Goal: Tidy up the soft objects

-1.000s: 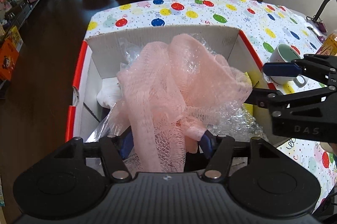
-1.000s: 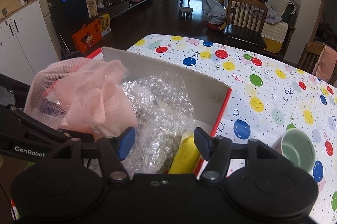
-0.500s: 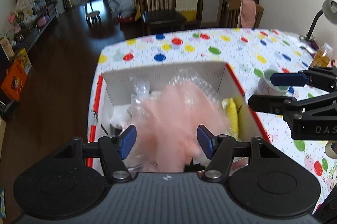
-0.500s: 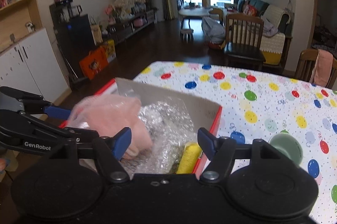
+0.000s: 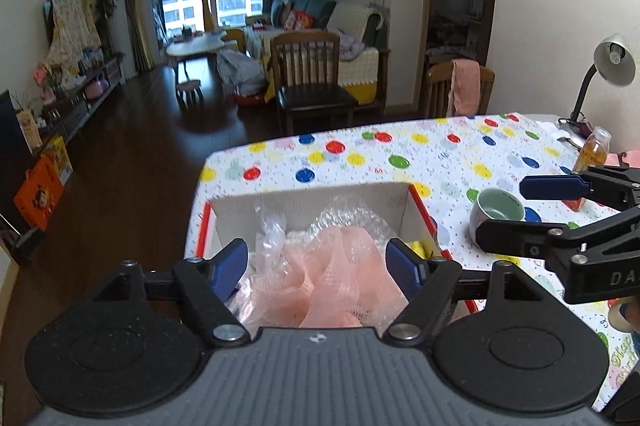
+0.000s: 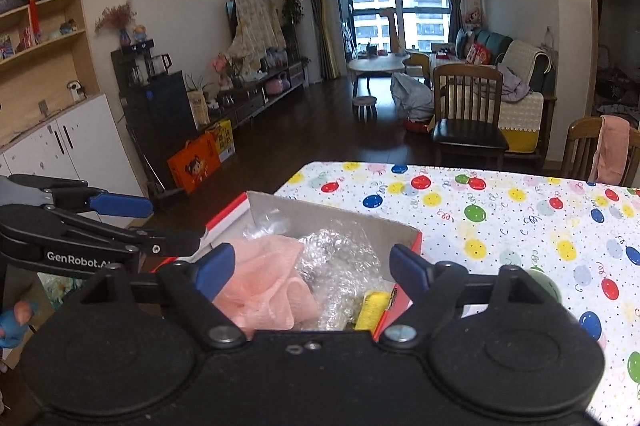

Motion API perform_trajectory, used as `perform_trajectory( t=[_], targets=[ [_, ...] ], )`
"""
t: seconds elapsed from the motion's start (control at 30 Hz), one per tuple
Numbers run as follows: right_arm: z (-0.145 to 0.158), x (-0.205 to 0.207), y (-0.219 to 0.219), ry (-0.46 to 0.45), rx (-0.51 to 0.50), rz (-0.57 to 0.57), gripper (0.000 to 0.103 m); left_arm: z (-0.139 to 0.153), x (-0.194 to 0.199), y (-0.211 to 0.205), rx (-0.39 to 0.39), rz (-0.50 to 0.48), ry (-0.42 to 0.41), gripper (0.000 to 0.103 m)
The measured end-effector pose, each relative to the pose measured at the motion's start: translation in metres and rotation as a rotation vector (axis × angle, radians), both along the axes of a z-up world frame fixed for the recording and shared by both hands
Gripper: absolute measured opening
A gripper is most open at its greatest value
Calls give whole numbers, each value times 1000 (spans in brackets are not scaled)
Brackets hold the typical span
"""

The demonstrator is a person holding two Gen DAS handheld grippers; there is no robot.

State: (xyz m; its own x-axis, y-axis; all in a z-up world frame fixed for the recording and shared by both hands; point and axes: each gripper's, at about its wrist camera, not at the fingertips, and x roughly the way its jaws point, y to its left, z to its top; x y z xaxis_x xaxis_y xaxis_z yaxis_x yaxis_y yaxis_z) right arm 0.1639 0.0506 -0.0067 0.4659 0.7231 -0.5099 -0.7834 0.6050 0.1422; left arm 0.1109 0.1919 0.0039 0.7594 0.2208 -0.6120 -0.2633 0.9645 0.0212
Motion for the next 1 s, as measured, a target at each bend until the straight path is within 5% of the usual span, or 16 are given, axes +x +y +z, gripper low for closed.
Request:
perform_trajectory(
  t=[0.27,0.47,1.0],
  targets=[
    [8,-12,-11,-32,58,-15,96,8,-14,-10,21,19,-65,85],
    [10,-21,-17,-41,90,-30,103,12,-23,-12,-16,21,-124,98],
    [7,-45,-36,-21,129,-126,103,7,-42,-27,-23,44,-162,102]
  ],
)
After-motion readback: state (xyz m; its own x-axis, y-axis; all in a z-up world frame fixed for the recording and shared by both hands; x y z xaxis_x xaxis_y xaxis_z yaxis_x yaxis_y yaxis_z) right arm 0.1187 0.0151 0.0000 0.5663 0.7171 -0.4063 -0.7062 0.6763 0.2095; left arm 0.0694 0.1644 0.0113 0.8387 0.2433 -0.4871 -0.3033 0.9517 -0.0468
